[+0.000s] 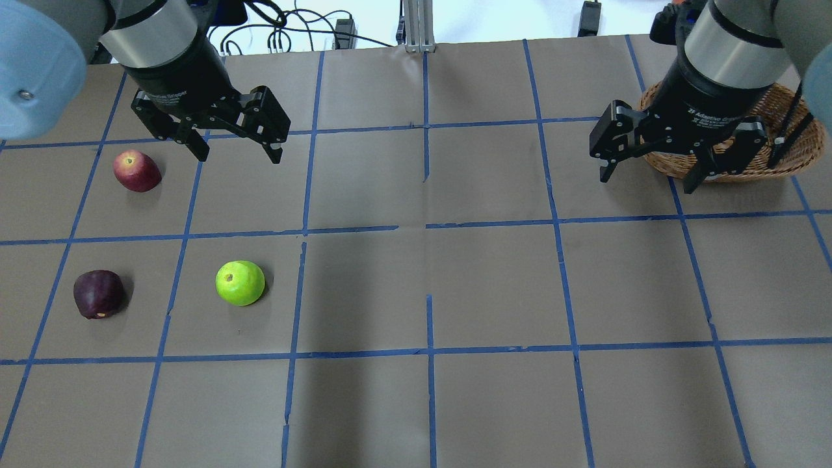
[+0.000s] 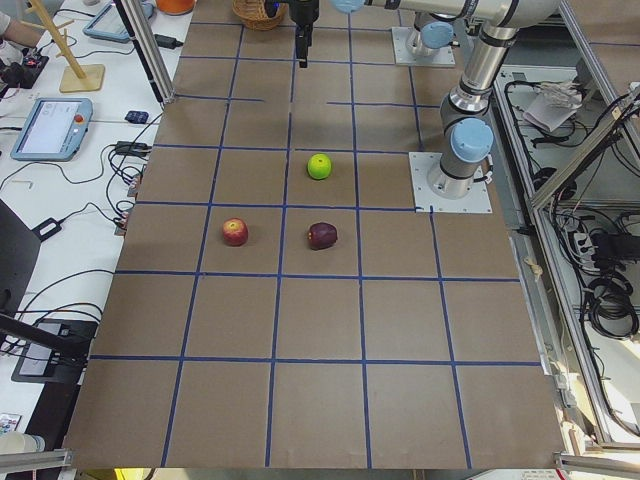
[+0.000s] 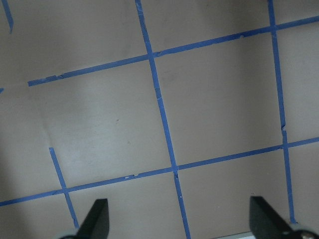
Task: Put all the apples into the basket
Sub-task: 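Lower the left gripper onto the green apple and grasp it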
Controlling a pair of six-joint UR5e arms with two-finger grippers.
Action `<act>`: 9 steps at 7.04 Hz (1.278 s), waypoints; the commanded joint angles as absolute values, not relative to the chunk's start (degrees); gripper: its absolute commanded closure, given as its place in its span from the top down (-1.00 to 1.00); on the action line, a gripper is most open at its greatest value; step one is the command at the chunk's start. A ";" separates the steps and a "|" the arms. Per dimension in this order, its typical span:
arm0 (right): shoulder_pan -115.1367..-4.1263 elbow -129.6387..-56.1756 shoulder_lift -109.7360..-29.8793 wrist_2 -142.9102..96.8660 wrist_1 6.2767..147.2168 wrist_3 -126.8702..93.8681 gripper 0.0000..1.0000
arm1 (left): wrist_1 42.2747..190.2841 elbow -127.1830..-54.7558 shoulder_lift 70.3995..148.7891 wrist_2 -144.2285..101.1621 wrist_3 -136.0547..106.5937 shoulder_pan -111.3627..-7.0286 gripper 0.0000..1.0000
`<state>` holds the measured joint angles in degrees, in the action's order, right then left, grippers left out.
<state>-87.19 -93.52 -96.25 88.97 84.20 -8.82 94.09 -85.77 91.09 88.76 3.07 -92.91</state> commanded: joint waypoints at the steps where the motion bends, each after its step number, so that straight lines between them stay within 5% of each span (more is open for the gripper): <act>1: -87.19 -93.60 -96.33 89.12 84.20 -8.53 1.00 | 94.13 -85.69 91.05 88.77 3.08 -92.90 1.00; 6: -87.19 -93.69 -96.24 89.21 84.20 -8.17 1.00 | 94.04 -89.54 92.71 89.12 9.55 -89.84 1.00; 9: -87.19 -93.69 -96.24 89.30 84.20 -8.09 1.00 | 76.19 -108.03 93.25 90.79 17.64 -80.53 1.00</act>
